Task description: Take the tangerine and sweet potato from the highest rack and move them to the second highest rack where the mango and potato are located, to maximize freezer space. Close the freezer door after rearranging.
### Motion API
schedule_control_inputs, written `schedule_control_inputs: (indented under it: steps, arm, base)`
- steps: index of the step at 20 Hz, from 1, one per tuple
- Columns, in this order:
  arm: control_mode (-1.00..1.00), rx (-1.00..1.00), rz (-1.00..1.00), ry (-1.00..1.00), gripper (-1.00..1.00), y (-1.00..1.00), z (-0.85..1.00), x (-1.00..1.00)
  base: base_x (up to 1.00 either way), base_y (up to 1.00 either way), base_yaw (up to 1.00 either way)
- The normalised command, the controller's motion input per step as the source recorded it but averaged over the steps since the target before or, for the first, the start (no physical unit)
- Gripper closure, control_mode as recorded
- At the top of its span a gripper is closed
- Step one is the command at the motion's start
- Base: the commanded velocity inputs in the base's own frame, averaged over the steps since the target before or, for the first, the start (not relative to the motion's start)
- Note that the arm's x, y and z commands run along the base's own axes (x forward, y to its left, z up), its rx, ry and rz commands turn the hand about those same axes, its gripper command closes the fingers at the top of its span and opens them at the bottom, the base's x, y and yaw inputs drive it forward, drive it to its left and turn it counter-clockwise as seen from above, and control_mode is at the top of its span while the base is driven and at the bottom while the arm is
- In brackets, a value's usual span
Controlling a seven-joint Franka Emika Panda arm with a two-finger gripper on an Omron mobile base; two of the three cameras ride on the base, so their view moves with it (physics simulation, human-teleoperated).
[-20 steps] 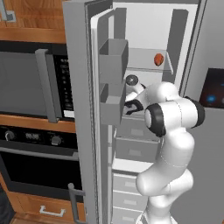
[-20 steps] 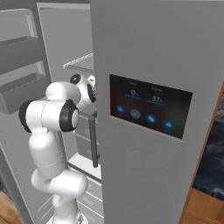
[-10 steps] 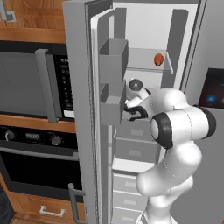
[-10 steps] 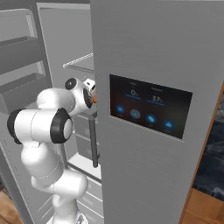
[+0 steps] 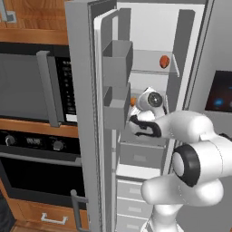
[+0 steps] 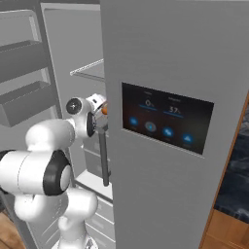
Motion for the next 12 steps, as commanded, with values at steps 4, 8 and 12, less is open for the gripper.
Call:
schedule_control_inputs:
  steps: [4, 8, 12]
  arm:
    - [-1.00, 0.45, -0.36, -0.01, -1.00, 0.00, 0.94, -0.46]
    - [-1.00, 0.46, -0.49, 0.00, -1.00, 0.00, 0.89, -0.48]
    - [-1.00, 0.43, -0.51, 0.00, -1.00, -0.01, 0.75, -0.45]
  base:
    - [0.00, 0.00, 0.00]
    - [0.00, 0.00, 0.00]
    - [0.00, 0.00, 0.00]
